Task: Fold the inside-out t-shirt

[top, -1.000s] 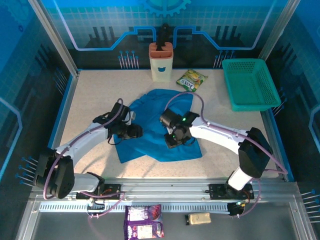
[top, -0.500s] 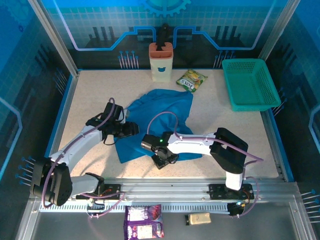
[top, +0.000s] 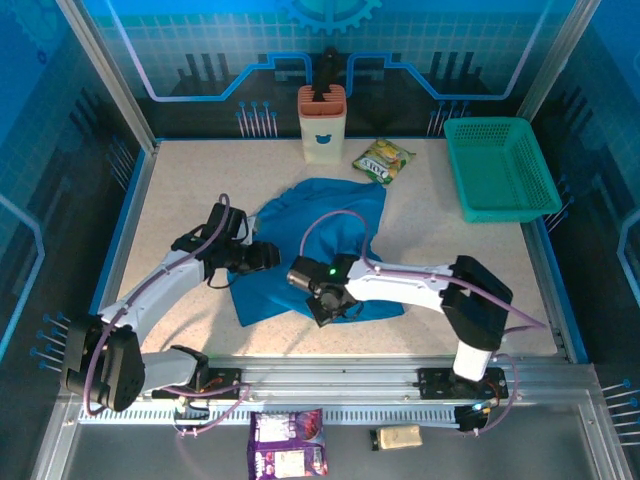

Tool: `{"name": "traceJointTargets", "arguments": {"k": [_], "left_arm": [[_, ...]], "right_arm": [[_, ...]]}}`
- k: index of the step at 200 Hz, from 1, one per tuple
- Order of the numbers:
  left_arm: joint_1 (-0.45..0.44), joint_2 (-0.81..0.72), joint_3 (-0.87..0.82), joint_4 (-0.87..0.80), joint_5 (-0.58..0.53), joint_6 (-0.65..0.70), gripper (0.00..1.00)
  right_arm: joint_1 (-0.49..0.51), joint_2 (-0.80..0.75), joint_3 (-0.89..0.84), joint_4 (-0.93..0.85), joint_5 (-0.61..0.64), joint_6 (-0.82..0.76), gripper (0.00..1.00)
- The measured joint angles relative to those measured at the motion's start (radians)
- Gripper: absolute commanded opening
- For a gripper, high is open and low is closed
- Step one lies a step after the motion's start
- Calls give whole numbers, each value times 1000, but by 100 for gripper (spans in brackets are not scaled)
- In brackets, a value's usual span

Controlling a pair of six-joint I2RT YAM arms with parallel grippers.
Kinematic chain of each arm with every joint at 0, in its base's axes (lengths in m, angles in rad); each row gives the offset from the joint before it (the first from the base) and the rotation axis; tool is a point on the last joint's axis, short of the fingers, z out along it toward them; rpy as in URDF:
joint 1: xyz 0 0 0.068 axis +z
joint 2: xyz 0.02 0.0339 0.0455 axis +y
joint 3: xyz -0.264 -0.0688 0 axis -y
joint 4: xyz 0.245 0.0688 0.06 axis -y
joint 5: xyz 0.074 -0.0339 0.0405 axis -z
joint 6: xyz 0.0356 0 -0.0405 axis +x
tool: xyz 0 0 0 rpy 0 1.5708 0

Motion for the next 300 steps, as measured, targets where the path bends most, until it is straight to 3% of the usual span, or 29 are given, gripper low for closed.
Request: {"name": "traceJointTargets", "arguments": {"k": [41,61,70,113,168,222,234,246,257,300], "left_arm": [[-13,10,5,12,11,5,48],[-44,22,5,13,10,20,49],[-56,24,6,13,10,21,49],[-66,30,6,13,-18,20,49],[-66,28,20,0,-53,20,49],[-66,15,20,-6,-55,17,50],[-66,11,20,-6,-55,17,50],[-64,9,20,-6,-55,17,50],[-63,8,20,-6,-55,17,50],[-62,7,21,-6,-53,19,52]], "right_arm": [[-72,-89,-39,12,-8,-30,0],[-66,-95,-78,21,-40,-97,28],[-43,-95,-87,23,-40,-131,35],[90,-48,-105,73,35,-423,42],[119,7,-132,172,134,-734,49],[114,58,-132,195,93,-821,46],[113,61,-127,193,89,-829,38],[111,64,-124,195,95,-840,22],[104,64,-124,195,98,-834,12],[21,-8,-124,190,43,-838,0]]}}
